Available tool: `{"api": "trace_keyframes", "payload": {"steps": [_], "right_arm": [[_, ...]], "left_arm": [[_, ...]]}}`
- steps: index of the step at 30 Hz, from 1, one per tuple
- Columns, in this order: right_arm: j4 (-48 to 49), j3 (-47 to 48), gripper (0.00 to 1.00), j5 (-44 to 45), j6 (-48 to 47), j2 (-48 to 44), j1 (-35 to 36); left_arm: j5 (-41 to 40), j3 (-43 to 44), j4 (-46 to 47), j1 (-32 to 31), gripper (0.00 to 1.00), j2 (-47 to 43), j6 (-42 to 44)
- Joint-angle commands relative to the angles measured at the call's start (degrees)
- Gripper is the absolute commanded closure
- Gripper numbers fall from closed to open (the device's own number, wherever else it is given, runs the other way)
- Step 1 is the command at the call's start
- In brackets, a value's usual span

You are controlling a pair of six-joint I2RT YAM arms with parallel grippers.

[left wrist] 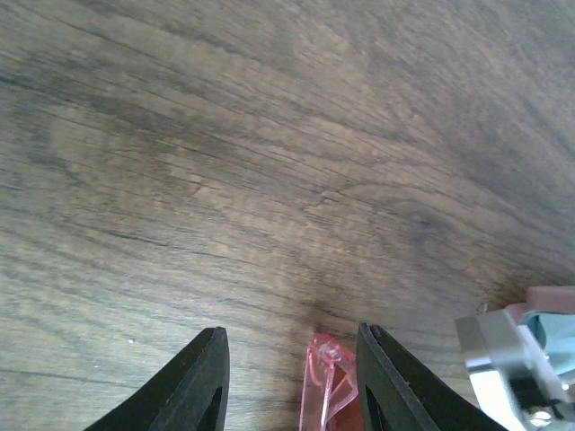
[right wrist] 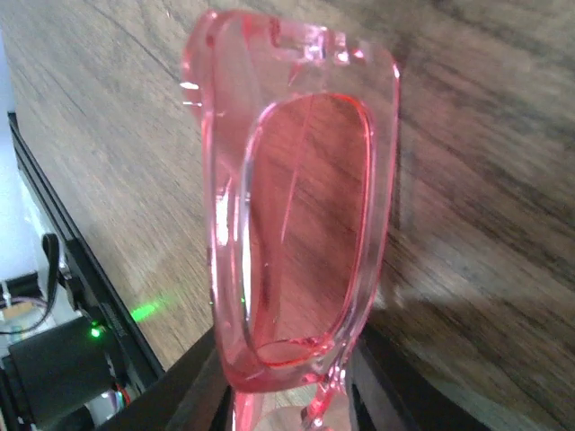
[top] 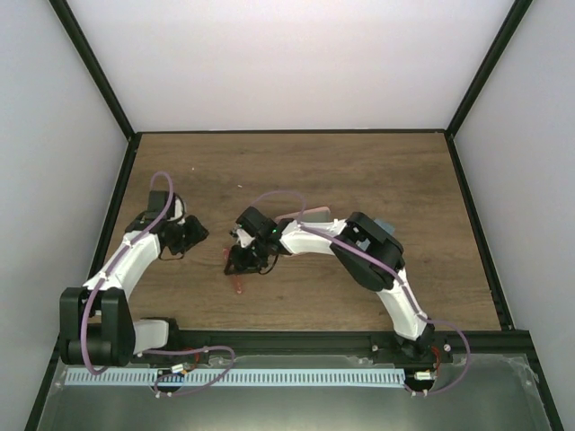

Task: Organize the sunglasses
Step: Place the sunglasses at the center of the board, then pick up the sunglasses from the center of the board.

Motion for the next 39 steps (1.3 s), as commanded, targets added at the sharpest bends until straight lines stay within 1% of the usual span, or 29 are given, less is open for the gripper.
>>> {"api": "trace_keyframes", "payload": {"steps": [1,2,3,5,8,12,16,18,19,22,23,26,29,31,33,35,37,39], "right_arm": [[2.3,3.6,0.63,-3.2,-1.4,-0.4,-1.6],[2.2,2.8,0.54,-2.6,-1.0,-1.0,-2.2],[2.3,1.9,0.43,-2.3,-0.7,-1.7,-2.8],[2.0,0.2,0.31,-3.3,-0.6,-2.4,-4.1],[-2.0,0.2,0.18,-3.6,-1.6,-2.1,-5.2],[-7.5,0.9,0.13,1.1,-2.8,-3.5,-5.2],[-14.0,4.7,0.13,5.8,-6.6,-4.9,-5.1],[-16.9,7.0,0.18,7.7,-8.0,-4.9,-5.0],[-18.3,8.5,0.22,8.4,-8.5,-4.7,-4.8],[-23.0,12.3,0.47,10.7,-10.1,-3.1,-4.1],[-23.9,13.1,0.49,10.9,-10.6,-2.5,-3.8],[-25.9,14.8,0.47,11.4,-11.6,-1.1,-2.7],[-29.3,18.6,0.45,13.3,-12.7,0.4,-0.8],[-32.7,22.6,0.41,14.8,-13.1,2.8,0.6],[-36.6,27.2,0.38,16.1,-13.1,5.1,1.9],[-40.3,31.4,0.37,18.7,-13.0,7.1,3.0],[-43.3,34.3,0.37,20.1,-12.8,8.9,3.9],[-45.0,35.4,0.37,20.2,-12.6,10.1,4.3]], "left_arm": [[-2.7,1.4,-2.0,0.5,0.59,-0.3,0.2],[-2.7,1.6,-1.8,0.5,0.59,-0.1,0.0],[-2.7,1.7,-1.5,0.5,0.59,0.2,-0.2],[-2.4,1.5,-0.7,0.5,0.59,0.7,-0.9],[-2.2,1.2,0.4,0.5,0.59,1.4,-1.7],[-2.5,1.1,0.8,0.5,0.59,1.8,-2.2],[-3.8,-0.1,-0.4,0.5,0.59,1.1,-1.3],[-3.9,-2.3,-0.9,0.6,0.59,-0.7,-1.3],[-3.8,-3.4,-1.1,0.6,0.59,-1.6,-1.5],[-3.4,-7.8,-0.5,0.6,0.6,-4.5,-3.0],[-3.2,-9.0,0.0,0.6,0.6,-5.0,-3.8],[-2.4,-10.8,1.4,0.7,0.6,-5.9,-5.7],[-2.9,-10.3,0.9,0.7,0.6,-6.4,-6.3],[-3.8,-9.5,-0.2,0.7,0.6,-6.3,-6.6],[-4.1,-9.0,-1.1,0.7,0.64,-5.7,-7.2],[-3.9,-9.0,-1.9,0.7,0.69,-5.3,-7.8],[-3.7,-9.4,-2.0,0.7,0.72,-5.3,-8.3],[-3.4,-10.1,-1.9,0.7,0.73,-6.0,-9.1]]}}
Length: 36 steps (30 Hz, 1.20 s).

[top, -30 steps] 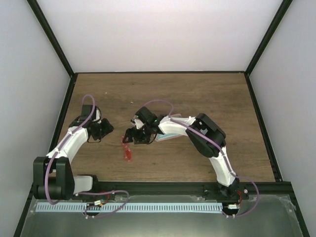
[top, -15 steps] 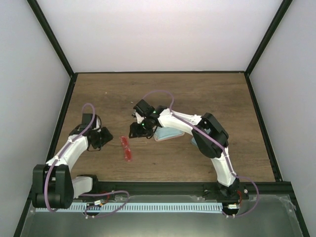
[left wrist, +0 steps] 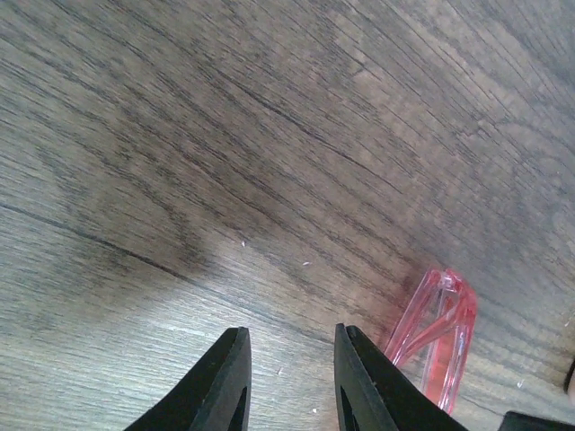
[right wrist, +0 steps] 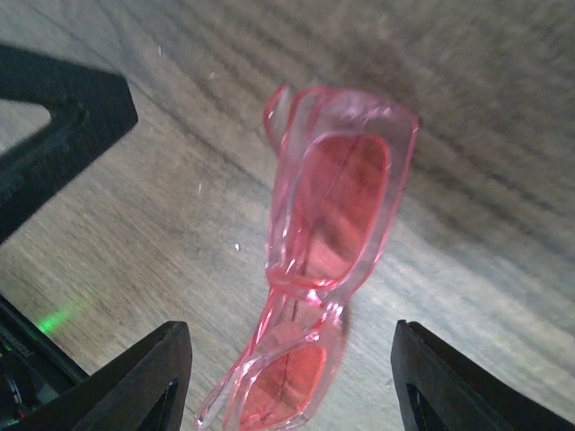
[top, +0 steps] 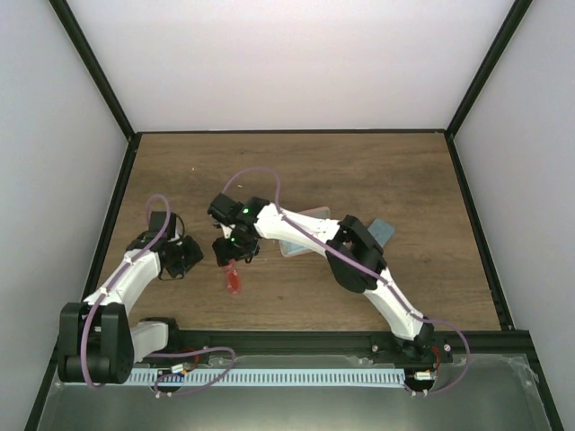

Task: Organize the sunglasses
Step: Pick up the sunglasses from the center of the board.

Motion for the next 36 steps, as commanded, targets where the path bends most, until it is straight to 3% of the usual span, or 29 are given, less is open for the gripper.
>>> {"api": "trace_keyframes", "payload": {"steps": [1,11,14,18,22,25,28,30,36], "right_arm": [[-8.4,4.1,0.37,3.5,-0.4,2.5,1.2],[-5.6,-0.6,0.47,4.9,0.4,3.3,1.4],[-5.6,-0.1,0.55,5.0,0.4,4.2,1.4],[-5.2,-0.1,0.74,5.2,0.4,4.1,1.2],[-3.0,-1.8,0.81,4.8,1.4,1.9,0.4],[-1.8,-2.6,0.83,3.8,2.0,0.0,-0.4],[-0.7,-3.5,0.83,1.1,2.8,-2.3,-1.4],[1.3,-4.7,0.83,-1.3,3.8,-4.0,-2.4],[3.7,-8.1,0.83,-3.4,4.5,-10.2,-4.3]], "left_arm": [[0.4,-0.3,-0.6,0.3,0.73,-1.0,-2.2],[0.4,-2.9,-1.3,0.3,0.72,-5.7,-4.1],[0.6,-3.2,-1.5,0.4,0.72,-5.8,-3.8],[1.2,-3.1,-0.9,0.3,0.72,-5.4,-3.6],[3.2,-3.3,0.6,0.3,0.7,-4.6,-3.5],[5.4,-3.4,2.7,0.3,0.59,-5.0,-3.2],[8.1,-3.4,5.4,0.3,0.33,-6.7,-3.7],[8.7,-3.2,6.3,0.3,0.23,-8.6,-4.5],[6.9,-3.2,6.9,0.4,0.17,-15.6,-8.0]]}}
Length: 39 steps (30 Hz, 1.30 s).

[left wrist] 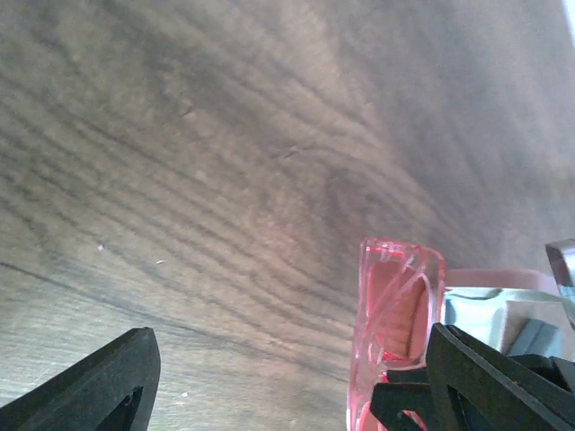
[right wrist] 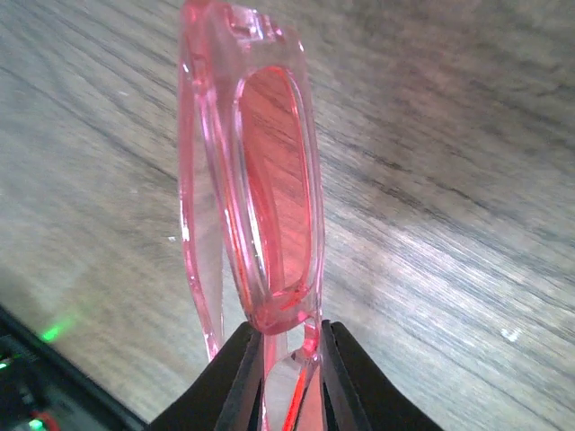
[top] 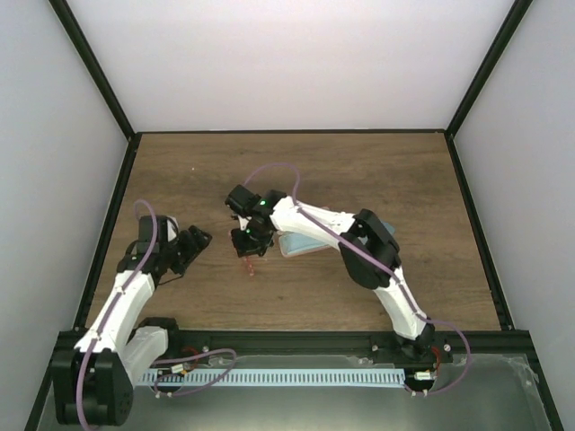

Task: Organize the sunglasses
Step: Pick up the sunglasses from the center of the board, then place the sunglasses in the sunglasses case.

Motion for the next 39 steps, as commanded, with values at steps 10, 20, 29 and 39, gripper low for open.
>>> {"api": "trace_keyframes", "payload": {"steps": [10,20,29,39], "right_arm": [[21.2,-27.3,0.84,0.3,9.5,-29.7,-1.7],[37.9,-49.7,0.84,8.3,27.5,-51.6,-7.0],[63.8,-76.0,0.83,16.8,51.7,-66.2,-11.7],[75.5,-85.4,0.83,20.1,59.5,-65.4,-11.7]], "left_arm": [[-2.9,2.9,9.9,0.2,0.26,2.3,-8.1],[-5.2,14.6,10.6,-2.8,0.26,13.6,-10.6],[-7.4,23.6,9.6,-11.2,0.24,19.2,-4.3],[-8.2,27.9,9.1,-16.9,0.24,20.6,-2.3]]}}
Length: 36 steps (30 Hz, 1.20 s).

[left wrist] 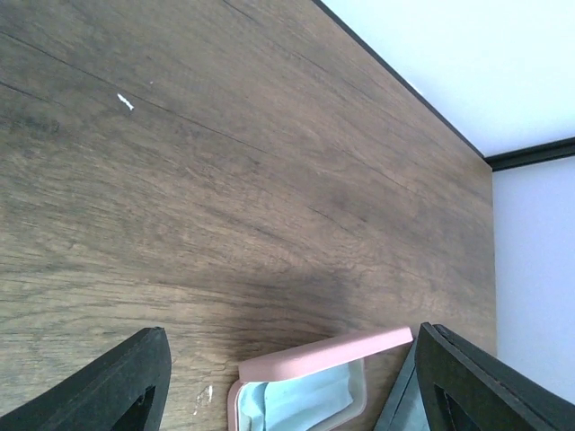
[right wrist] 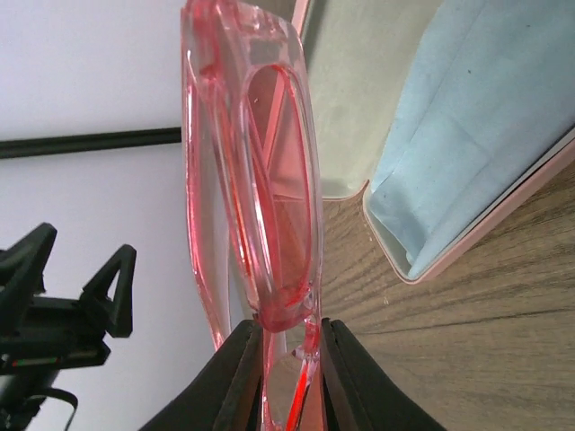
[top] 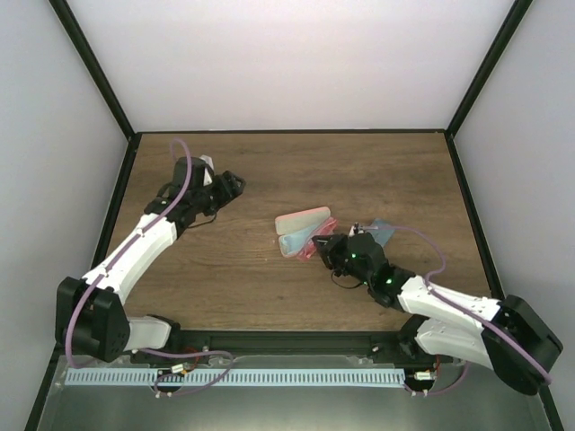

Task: Organize the sunglasses
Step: Place the sunglasses in the sunglasses case.

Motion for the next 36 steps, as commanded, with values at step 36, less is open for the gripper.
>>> {"api": "trace_keyframes", "payload": {"steps": [36], "right_arm": [[25.4,7.1,0.74,7.0,14.7,33.4,-0.5]], "left_arm": [[-1.0,-3.0,-3.1,-3.4,0.24,-2.3,4.0]]}}
